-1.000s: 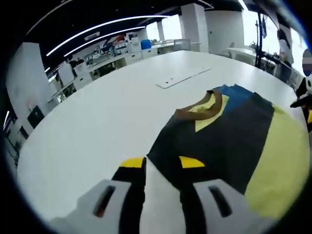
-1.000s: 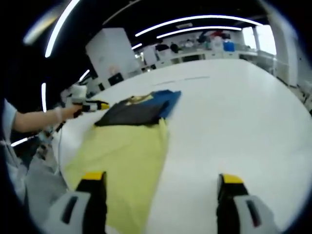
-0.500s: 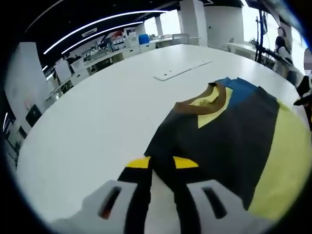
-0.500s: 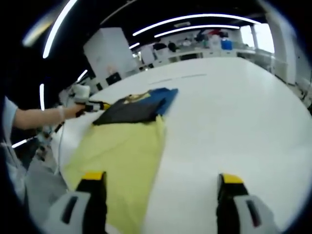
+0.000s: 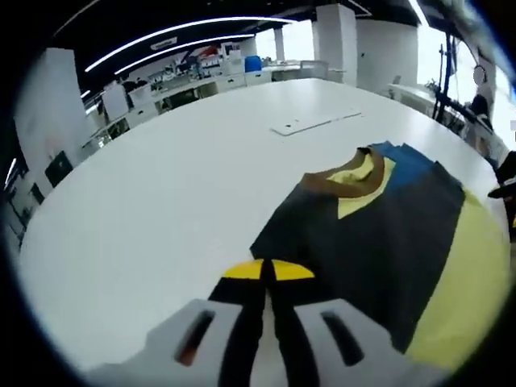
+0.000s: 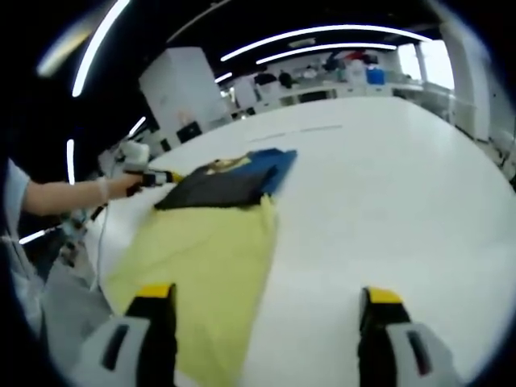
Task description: Fold the garment on the visible template until the final outline fits inside the template.
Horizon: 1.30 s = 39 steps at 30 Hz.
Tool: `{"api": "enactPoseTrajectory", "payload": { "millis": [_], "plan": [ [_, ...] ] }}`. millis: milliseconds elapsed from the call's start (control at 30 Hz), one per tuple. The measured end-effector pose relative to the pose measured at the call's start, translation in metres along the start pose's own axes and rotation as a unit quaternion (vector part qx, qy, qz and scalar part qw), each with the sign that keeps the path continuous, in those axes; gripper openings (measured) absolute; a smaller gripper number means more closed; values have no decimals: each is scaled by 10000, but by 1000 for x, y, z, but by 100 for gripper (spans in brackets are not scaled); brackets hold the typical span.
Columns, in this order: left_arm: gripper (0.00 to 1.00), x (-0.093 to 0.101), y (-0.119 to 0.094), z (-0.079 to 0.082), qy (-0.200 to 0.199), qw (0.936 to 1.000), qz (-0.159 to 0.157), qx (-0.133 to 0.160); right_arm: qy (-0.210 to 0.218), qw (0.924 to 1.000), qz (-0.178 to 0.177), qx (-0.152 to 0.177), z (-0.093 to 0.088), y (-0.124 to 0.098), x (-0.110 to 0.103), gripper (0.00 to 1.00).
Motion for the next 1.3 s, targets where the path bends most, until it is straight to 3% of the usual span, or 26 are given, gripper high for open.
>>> {"api": "enactPoseTrajectory", "payload": {
  "millis": [200, 233, 300, 367, 467, 567, 1100, 1300],
  "plan": [
    [0, -16, -2, -1, -1145, 9928, -202, 291, 12, 10000, 27, -19, -2, 1, -3, 95],
    [0, -13, -1, 0, -1582, 9864, -232, 379, 16, 10000, 30, -16, -1, 2, -4, 95],
    [0, -17, -3, -4, -2029, 9780, -198, 432, 25, 10000, 38, 2, 0, 2, -4, 95],
    [0, -21, -2, -8, -1984, 9790, -171, 431, 21, 10000, 39, 14, 1, 2, -4, 95],
    [0, -21, 0, -12, -2387, 9698, -184, 476, 24, 10000, 39, 41, 3, 2, -1, 95],
    [0, -18, 0, -14, -2213, 9743, -116, 395, 36, 10000, 14, 63, 4, 0, 1, 95],
    [0, -28, 6, -11, -1864, 9816, -91, 411, 85, 9999, 13, 71, 2, 0, -2, 95],
    [14, -33, -9, -12, -1553, 9868, 12, 459, 59, 9999, 29, 87, 4, 0, -4, 95]
  ]
}}
Point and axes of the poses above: the point that each gripper's makers call its tool centre point, and the gripper's own axes: y roughly forward along the fingers, x roughly to its right, z roughly out of its top, the point moved 1 cm from there along -y, roughly backward along the fingers, and after that the axes turned 4 degrees about -z, right-handed, at the moved point
